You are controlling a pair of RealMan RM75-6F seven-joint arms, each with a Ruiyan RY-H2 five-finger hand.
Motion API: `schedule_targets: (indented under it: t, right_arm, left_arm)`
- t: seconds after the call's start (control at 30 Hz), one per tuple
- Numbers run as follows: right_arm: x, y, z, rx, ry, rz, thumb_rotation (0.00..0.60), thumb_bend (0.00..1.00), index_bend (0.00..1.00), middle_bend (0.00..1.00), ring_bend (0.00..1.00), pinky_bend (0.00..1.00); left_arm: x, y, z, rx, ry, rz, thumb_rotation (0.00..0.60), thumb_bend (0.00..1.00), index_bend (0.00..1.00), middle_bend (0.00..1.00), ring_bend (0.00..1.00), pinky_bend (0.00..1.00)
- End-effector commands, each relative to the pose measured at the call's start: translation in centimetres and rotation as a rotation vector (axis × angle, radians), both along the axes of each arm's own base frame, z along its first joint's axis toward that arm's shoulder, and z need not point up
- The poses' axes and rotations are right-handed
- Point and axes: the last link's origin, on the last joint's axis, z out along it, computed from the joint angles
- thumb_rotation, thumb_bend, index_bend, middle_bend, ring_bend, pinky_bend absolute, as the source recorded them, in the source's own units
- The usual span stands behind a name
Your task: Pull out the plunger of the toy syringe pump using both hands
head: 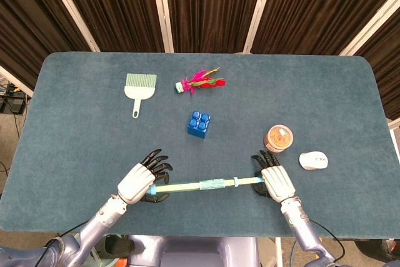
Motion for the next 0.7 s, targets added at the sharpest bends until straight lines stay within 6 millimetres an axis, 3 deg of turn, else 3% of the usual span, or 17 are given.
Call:
schedule_targets:
  t: [0.03,0.7]
  right_arm:
    - [-0.3,-0.1,0.4,-0.006,0.006,-0.004,0.6,0.46,0.84,0.2,0.0,0.0]
    - [-1.6,-1.5,3.6,-0.085,0.061,-0.026,0.6,0.57,0.93,0.24,0.02,0.0]
  left_arm:
    - [0.1,-0.3,0.4,0.007,-0.009,-0.012,0.6,0.43,0.71,0.31,0.14,0.06]
    - [0.2,-1.6,2.9,0.017,-0.052,-0.059,0.6,0.43,0.71,0.31,0.14,0.06]
